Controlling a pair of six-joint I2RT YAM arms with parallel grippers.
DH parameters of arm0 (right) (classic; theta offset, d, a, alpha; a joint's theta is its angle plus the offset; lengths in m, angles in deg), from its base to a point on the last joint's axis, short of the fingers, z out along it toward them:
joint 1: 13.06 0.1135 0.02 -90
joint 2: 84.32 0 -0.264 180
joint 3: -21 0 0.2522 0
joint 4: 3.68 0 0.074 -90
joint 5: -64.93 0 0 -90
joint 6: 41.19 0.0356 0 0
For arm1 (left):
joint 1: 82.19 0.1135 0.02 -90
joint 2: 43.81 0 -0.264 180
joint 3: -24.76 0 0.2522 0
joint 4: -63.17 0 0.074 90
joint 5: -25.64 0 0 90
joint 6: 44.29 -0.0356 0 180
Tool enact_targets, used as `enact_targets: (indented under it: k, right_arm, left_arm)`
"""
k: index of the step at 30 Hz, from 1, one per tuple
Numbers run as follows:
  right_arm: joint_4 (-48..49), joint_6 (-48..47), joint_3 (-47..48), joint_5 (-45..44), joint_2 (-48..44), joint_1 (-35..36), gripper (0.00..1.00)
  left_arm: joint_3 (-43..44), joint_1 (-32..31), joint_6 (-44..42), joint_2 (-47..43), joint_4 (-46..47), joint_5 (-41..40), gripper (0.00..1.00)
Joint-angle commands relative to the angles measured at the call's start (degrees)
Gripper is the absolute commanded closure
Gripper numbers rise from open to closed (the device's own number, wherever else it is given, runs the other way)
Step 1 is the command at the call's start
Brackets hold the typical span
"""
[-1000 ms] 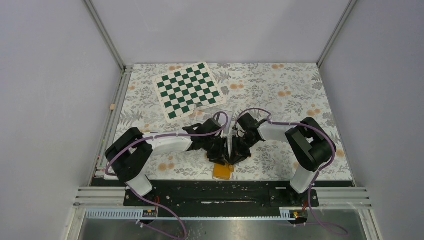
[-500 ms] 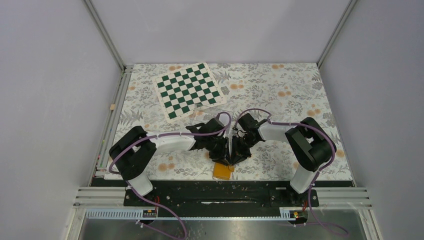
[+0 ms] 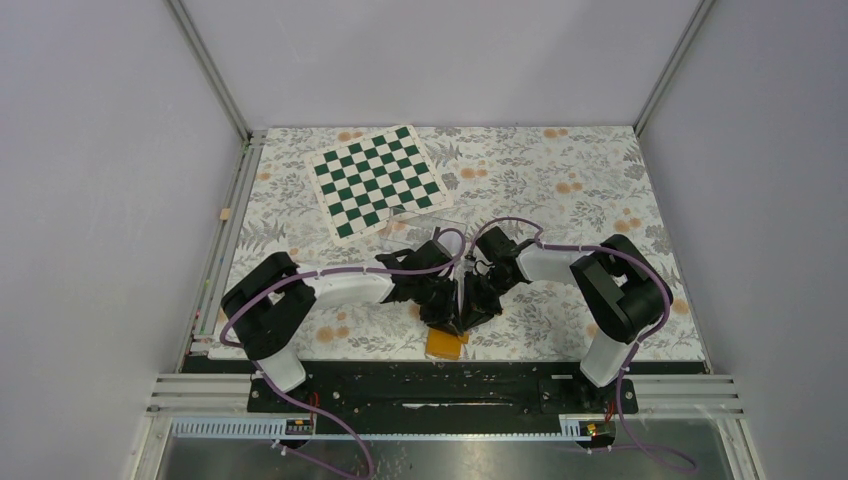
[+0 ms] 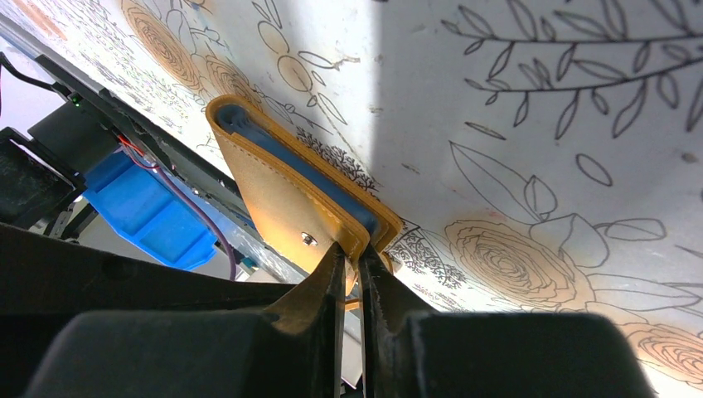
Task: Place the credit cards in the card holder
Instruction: Close the card holder at the center of the board.
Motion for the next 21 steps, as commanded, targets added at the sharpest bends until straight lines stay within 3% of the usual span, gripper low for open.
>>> enact_targets:
  k: [1,4,15,21]
  right_arm:
    - [-0.4,-0.8,-1.7,-5.4,2.0,0.4,0.87]
    - [-0.4,-0.9,-1.7,-5.2,2.2,0.4,0.86]
    - [-1.5,-1.4,-2.0,-4.6,-1.8,0.4,0.76]
    - [-5.3,-2.3,-1.4,-6.7,-7.3,0.4,0.54]
  left_arm:
    - [1.4,-0.4,0.6,-0.1,0.8,0.6,0.89]
    - [1.3,-0.5,0.7,0.0,0.4,0.4,1.0]
    - [4.7,-0.5,-4.6,-0.9,-8.6,-5.4,1.0]
    - [5.8,-0.5,-5.7,0.8,-9.0,-6.6,1.0]
